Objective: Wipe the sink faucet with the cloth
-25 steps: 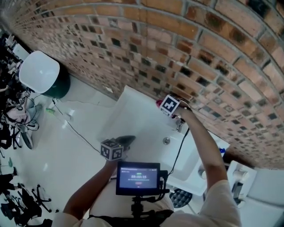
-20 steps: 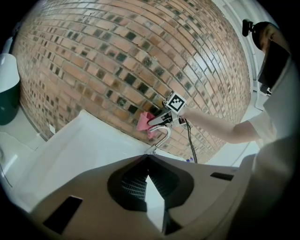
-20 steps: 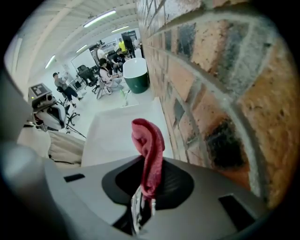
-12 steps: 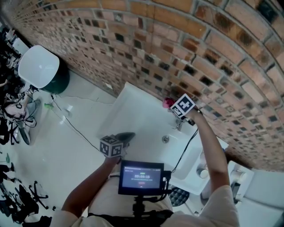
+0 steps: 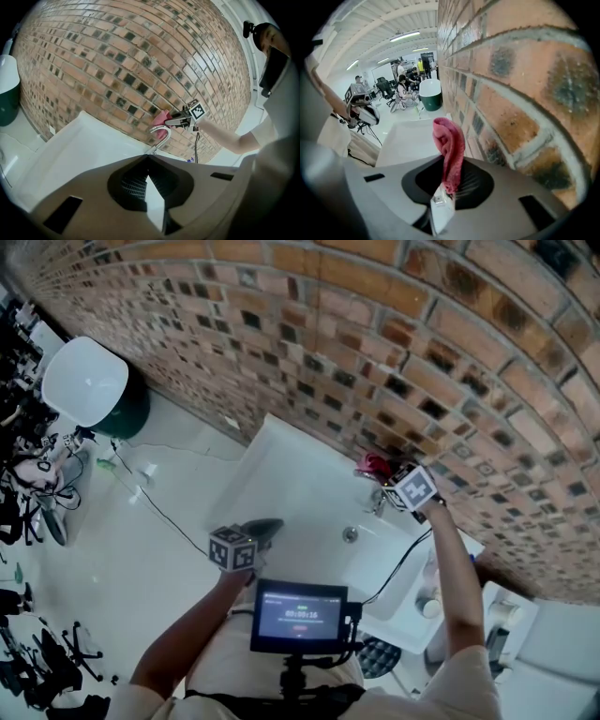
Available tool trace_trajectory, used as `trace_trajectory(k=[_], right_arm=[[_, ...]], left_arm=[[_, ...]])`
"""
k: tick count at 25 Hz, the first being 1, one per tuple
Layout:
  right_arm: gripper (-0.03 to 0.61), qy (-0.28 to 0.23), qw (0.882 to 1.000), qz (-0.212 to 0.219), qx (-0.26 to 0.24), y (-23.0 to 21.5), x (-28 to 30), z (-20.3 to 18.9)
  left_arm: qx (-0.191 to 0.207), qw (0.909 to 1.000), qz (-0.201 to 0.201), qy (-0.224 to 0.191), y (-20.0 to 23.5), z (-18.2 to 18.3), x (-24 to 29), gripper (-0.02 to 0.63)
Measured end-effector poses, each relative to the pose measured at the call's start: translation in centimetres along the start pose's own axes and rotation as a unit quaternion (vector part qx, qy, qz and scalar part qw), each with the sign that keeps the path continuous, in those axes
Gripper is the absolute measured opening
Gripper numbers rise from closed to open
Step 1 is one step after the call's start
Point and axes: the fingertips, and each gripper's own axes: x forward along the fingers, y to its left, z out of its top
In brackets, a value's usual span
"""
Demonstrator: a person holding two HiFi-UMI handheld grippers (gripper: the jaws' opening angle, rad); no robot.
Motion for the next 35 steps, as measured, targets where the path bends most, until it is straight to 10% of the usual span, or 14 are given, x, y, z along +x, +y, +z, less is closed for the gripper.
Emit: trace_trajectory(k=[35], right_arm=[[0.063,-0.067,0.993,-0.090,0.030,-1.4,3.4,-15.5]], left_arm=[[0.034,0.9990,0.012,0.026,-2.0,-0.6,1.4,-0.008]])
